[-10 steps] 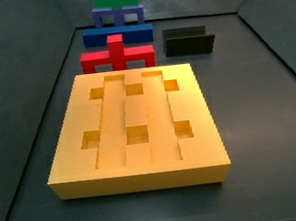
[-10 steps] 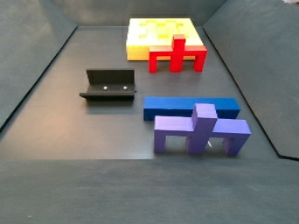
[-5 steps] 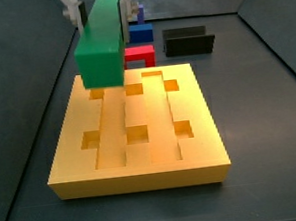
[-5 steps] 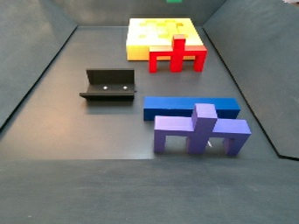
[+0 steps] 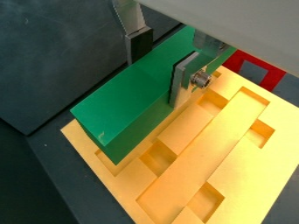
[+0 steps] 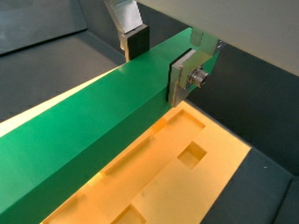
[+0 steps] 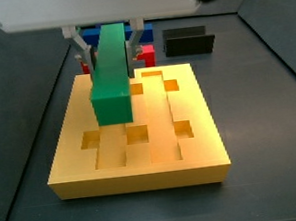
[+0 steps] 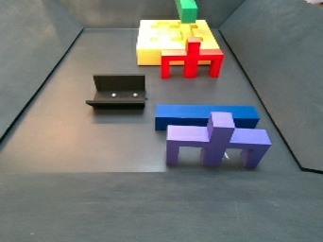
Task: Pick up the green object. Move up. Move to above the board. Insert the green object.
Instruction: Insert the green object.
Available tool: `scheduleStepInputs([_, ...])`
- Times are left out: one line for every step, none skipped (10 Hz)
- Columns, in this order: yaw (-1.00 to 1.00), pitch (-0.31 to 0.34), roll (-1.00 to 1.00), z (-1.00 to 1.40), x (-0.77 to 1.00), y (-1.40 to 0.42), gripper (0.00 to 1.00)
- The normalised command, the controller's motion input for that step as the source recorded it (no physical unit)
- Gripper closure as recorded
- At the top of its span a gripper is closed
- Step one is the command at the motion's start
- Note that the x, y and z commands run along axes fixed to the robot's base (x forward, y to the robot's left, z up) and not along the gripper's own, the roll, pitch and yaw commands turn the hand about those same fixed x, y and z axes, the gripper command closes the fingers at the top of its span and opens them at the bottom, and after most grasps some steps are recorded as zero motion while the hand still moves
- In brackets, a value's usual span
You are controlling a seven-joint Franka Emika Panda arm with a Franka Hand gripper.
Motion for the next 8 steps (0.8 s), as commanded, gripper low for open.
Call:
scheduleStepInputs([0.08,0.0,0.42,-0.46,0.1,-0.09,1.0])
scheduleStepInputs([0.05,0.0,0.42,-0.5,0.07,-0.17,1.0])
scheduleStepInputs([0.06,0.0,0.22,-0.58,0.0,-0.22,1.0])
scheduleStepInputs([0.0,0.0,0.09,-0.52,-0.01,-0.2,1.0])
scheduleStepInputs([0.0,0.0,0.1,-0.53,-0.01,-0.14,1.0])
scheduleStepInputs([0.0,0.0,0.08,-0.53,-0.07,-0.07,1.0])
scheduleStepInputs([0.0,0.0,0.07,-0.47,-0.13,-0.02,1.0])
scheduleStepInputs([0.0,0.0,0.11,-0.43,-0.12,0.0,1.0])
